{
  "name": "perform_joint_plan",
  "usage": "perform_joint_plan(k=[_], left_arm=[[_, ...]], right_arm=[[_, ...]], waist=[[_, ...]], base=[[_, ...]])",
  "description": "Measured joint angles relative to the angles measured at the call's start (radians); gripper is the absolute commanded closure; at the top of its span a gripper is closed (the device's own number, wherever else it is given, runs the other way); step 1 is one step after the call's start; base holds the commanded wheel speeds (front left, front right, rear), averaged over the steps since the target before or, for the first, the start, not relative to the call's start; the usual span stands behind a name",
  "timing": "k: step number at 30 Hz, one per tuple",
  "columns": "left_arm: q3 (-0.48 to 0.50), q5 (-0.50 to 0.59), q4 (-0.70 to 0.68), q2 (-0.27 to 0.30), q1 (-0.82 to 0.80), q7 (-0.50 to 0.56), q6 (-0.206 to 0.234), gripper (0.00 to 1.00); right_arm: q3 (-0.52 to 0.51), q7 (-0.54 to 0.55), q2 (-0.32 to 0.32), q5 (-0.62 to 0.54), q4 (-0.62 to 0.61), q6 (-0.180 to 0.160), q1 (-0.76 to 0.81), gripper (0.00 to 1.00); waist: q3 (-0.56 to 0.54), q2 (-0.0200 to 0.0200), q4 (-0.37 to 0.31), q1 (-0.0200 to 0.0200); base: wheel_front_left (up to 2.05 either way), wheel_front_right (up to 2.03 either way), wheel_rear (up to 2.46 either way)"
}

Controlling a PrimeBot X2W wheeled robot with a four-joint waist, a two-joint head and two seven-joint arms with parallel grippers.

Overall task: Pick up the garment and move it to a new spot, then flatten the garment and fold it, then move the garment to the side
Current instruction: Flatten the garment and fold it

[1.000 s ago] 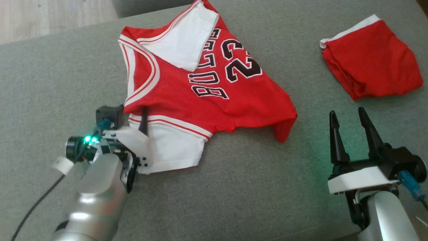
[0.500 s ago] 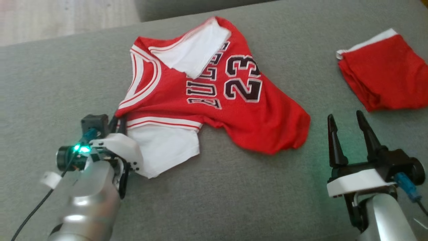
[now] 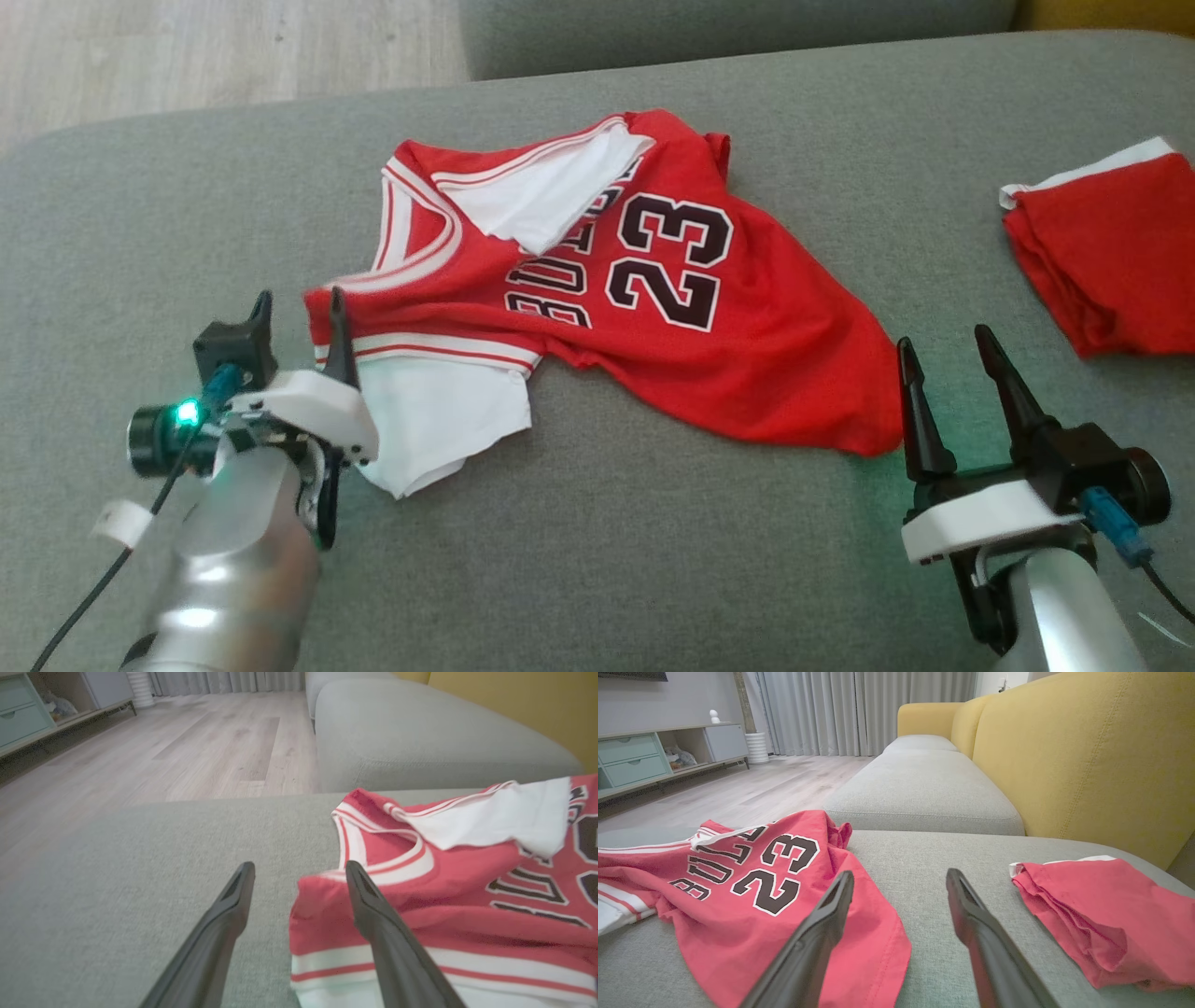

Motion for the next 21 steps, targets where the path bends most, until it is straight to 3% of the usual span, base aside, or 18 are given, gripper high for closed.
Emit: perform_joint_plan(k=[7, 14, 21], left_arm=[[0.027, 0.020, -0.256, -0.008, 0.075, 0.000, 0.002, 0.00], [0.044, 0.072, -0.544, -0.050, 0.311, -0.002, 0.004, 0.00], [0.050, 0.090, -0.668, -0.068, 0.447, -0.002, 0.010, 0.00]], right_arm=[[0.001, 0.000, 0.000, 0.004, -0.008, 0.000, 0.001, 0.00], [-0.009, 0.000, 0.000, 0.019, -0.027, 0.000, 0.047, 0.00], [-0.014, 0.000, 0.000, 0.027, -0.036, 0.000, 0.063, 0.00]], waist=[[-0.024, 0.0000, 0.018, 0.0000], [-0.063, 0.0000, 0.052, -0.0001], [-0.078, 0.0000, 0.079, -0.0001]], base=[[0.00, 0.00, 0.00], [0.00, 0.00, 0.00], [0.00, 0.00, 0.00]])
